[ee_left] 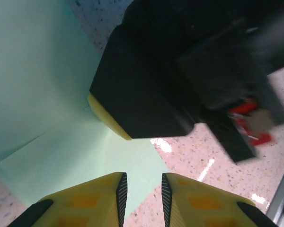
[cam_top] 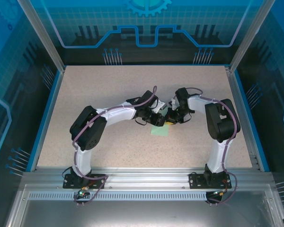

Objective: Fold a paper plane with a square sheet of paper (fold left side to right side)
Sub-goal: Fold the triangle a second time at the center of the table.

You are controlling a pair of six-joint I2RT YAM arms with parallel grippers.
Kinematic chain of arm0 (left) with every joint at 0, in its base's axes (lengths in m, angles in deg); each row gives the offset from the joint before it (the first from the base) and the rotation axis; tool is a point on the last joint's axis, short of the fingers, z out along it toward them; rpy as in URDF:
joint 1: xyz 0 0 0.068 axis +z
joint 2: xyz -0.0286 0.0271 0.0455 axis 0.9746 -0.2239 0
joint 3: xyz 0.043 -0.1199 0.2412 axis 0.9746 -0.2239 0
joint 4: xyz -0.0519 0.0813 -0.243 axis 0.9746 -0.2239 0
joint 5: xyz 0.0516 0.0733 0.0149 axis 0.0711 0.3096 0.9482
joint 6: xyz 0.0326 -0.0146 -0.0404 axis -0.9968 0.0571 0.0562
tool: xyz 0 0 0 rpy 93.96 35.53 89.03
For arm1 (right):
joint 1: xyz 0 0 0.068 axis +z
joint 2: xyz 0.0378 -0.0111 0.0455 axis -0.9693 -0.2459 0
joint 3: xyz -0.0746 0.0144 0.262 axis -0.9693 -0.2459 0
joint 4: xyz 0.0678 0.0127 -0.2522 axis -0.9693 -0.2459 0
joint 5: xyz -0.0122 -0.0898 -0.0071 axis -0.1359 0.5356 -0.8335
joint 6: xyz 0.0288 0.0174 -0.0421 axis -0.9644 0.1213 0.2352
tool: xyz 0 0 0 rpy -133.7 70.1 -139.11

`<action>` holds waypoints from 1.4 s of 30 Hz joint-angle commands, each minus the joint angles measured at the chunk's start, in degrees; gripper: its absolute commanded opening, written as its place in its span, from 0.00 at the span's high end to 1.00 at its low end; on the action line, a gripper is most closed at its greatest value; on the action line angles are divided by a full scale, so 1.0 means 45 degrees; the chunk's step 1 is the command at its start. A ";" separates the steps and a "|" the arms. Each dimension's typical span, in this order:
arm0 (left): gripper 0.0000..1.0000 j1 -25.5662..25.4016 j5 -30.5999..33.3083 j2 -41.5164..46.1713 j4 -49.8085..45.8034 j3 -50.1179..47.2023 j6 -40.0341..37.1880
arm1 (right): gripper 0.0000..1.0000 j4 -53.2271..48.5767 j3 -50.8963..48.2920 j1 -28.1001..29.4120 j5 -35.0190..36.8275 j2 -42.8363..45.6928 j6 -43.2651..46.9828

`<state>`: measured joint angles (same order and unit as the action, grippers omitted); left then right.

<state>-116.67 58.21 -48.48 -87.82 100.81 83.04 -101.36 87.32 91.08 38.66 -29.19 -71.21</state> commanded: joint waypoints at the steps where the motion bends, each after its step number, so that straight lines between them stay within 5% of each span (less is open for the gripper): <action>1: 0.70 -0.0079 -0.0741 -0.0796 -0.0466 0.0256 -0.0240 | 0.95 -0.0223 -0.0064 -0.0225 0.0830 -0.0611 0.0097; 12: 0.71 -0.0062 -0.0472 -0.1181 -0.0373 -0.0481 -0.0099 | 0.95 -0.0301 0.0004 -0.0225 0.0870 -0.0663 0.0103; 29: 0.71 -0.0163 -0.0013 0.1121 0.0436 -0.5187 0.0622 | 0.95 -0.0469 0.0073 -0.0229 0.0912 -0.0693 0.0177; 42: 0.71 -0.0048 0.0124 0.2009 0.1253 -0.6711 0.1206 | 0.93 0.0673 -0.0398 -0.0670 -0.0918 -0.0721 0.0336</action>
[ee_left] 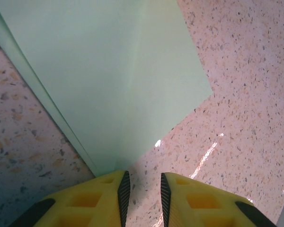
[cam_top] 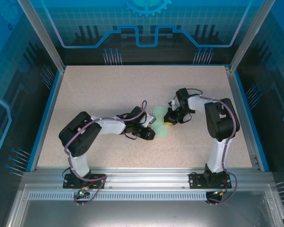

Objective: Fold a paper plane with a square sheet of paper (fold left side to right side)
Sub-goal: Fold the triangle a second time at the center of the table, then turn over the paper at the center of the table.

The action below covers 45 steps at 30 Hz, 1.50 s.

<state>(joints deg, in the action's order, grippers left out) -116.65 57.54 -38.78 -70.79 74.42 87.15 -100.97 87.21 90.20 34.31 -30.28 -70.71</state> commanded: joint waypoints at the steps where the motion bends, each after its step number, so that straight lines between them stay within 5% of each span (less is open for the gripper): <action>1: 0.71 -0.0054 0.0231 -0.0112 -0.2526 -0.0844 0.0293 | 0.92 0.0716 -0.0437 -0.0561 -0.0220 -0.0459 0.0254; 10: 0.66 0.0314 -0.0215 0.2122 -0.2842 -0.0615 0.0293 | 0.71 0.1949 -0.0514 -0.1288 -0.2772 0.0811 0.0690; 16: 0.44 0.1083 -0.0375 0.3546 -0.2491 -0.0185 0.0648 | 0.58 0.1783 -0.0516 -0.2044 -0.2957 0.1848 0.0944; 26: 0.35 0.1279 -0.0535 0.0019 -0.1680 0.2900 0.1038 | 0.37 0.2100 -0.2171 -0.2311 -0.2240 0.3583 0.1062; 36: 0.46 0.1269 -0.1035 -0.2477 -0.1817 0.4806 0.0972 | 0.38 0.2272 -0.3116 -0.2324 -0.2453 0.3879 0.1062; 45: 0.81 0.1261 -0.0445 -0.2664 -0.2290 0.5214 0.0807 | 0.37 0.2472 -0.3224 -0.2282 -0.2761 0.3703 0.0926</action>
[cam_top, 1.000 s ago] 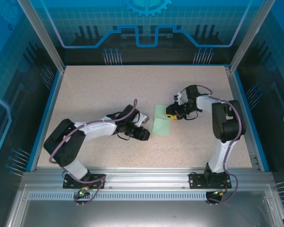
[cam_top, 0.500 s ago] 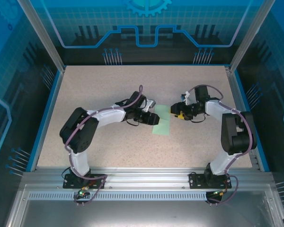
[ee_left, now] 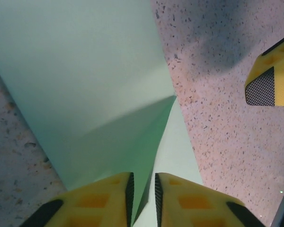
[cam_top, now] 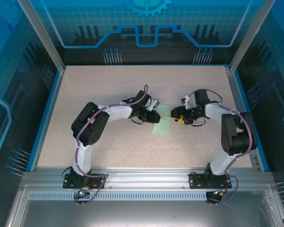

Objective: Fold a paper plane with a square sheet of paper (fold left side to right side)
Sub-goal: Turn over the paper at the center of the table.

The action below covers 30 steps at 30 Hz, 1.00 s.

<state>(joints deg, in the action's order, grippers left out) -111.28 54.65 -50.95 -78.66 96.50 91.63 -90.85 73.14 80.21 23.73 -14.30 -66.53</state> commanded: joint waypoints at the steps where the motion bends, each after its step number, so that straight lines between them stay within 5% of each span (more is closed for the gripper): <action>1: 0.83 0.0074 0.0361 0.0172 -0.0555 0.0219 -0.0224 | 0.37 0.0236 -0.0078 -0.0036 -0.0458 0.0098 -0.0013; 19: 0.87 0.0207 0.0824 0.1193 -0.0219 -0.0785 -0.0133 | 0.37 0.1039 0.1317 0.1634 -0.0769 -0.2184 -0.0874; 25: 0.84 0.0296 0.0920 0.1373 -0.0194 -0.0901 -0.0090 | 0.62 0.1094 0.1564 0.1947 -0.0661 -0.2676 -0.1079; 30: 0.55 0.0656 0.1023 0.2383 -0.0053 -0.1434 0.0018 | 0.94 0.1021 0.1573 0.1757 -0.0608 -0.2189 -0.0950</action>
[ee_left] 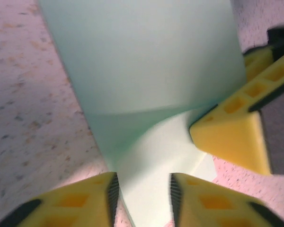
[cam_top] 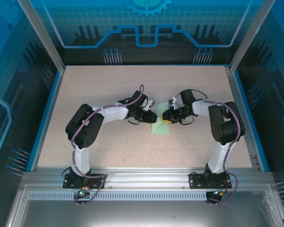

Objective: Fold a paper plane with a square sheet of paper (fold left side to right side)
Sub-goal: Turn over the paper at the center of the table.

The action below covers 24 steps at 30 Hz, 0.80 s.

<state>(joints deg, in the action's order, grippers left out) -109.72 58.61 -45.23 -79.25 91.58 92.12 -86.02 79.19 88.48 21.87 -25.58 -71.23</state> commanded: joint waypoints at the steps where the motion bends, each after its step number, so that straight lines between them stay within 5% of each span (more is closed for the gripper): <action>1: 0.49 0.0397 0.0180 0.1401 0.0122 -0.0496 -0.0021 | 0.96 -0.0024 0.0221 -0.0163 -0.0276 0.0517 0.0155; 10: 0.02 0.1601 0.0275 0.5702 0.1586 -0.2692 0.1647 | 0.99 0.1160 0.0368 -0.1500 -0.2231 0.3590 0.0383; 15: 0.01 0.2015 -0.1535 0.7334 0.3453 -0.3169 0.3264 | 0.97 0.2415 0.0847 -0.1906 -0.3717 0.5380 -0.0285; 24: 0.01 0.1686 -0.4853 0.7173 0.7364 -0.2294 0.5540 | 0.97 0.2049 0.2754 -0.0958 -0.5437 0.6655 -0.0491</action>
<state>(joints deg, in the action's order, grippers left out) -101.20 43.90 -12.37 -54.14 78.71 112.88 -75.61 88.79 81.81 2.47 3.05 -73.29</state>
